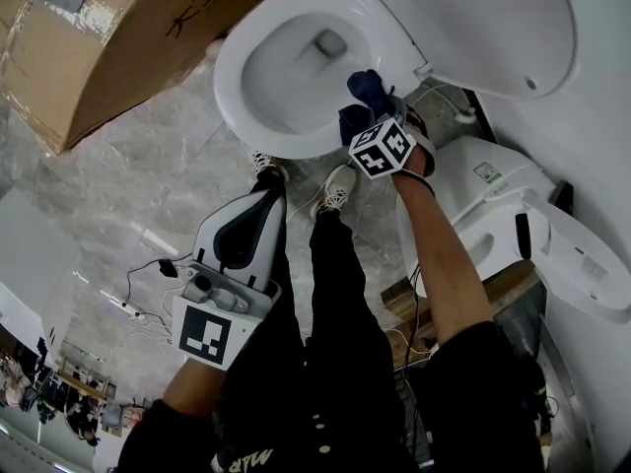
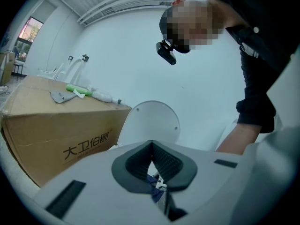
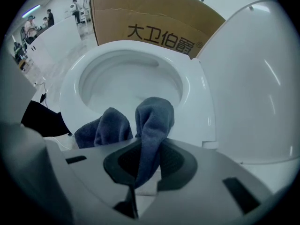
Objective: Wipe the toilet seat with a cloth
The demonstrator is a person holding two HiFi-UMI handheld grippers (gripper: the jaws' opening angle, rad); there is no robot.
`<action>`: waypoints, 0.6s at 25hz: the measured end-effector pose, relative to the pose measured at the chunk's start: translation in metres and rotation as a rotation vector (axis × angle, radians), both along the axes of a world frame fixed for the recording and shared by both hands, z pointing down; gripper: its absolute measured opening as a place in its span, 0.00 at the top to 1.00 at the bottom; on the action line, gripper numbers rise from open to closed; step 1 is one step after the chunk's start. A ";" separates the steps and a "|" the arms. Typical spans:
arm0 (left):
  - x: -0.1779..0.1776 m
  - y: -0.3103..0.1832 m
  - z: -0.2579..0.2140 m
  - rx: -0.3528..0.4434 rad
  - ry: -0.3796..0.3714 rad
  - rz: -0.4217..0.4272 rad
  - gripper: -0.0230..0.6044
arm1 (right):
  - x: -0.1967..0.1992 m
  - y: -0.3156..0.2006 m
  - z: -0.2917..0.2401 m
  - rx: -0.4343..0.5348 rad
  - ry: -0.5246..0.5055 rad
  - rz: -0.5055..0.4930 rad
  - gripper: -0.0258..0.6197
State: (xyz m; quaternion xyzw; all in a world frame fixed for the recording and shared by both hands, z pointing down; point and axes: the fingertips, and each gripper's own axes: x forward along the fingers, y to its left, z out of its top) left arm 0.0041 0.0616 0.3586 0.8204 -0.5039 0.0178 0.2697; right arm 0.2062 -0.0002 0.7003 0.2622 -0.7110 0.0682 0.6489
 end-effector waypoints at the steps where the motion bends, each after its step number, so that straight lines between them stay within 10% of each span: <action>1: -0.001 0.000 0.000 -0.001 -0.002 -0.002 0.95 | -0.001 0.002 0.000 -0.006 -0.010 0.015 0.86; 15: -0.009 -0.001 0.004 -0.018 -0.010 -0.023 0.95 | -0.019 0.032 0.001 -0.036 -0.060 0.062 0.86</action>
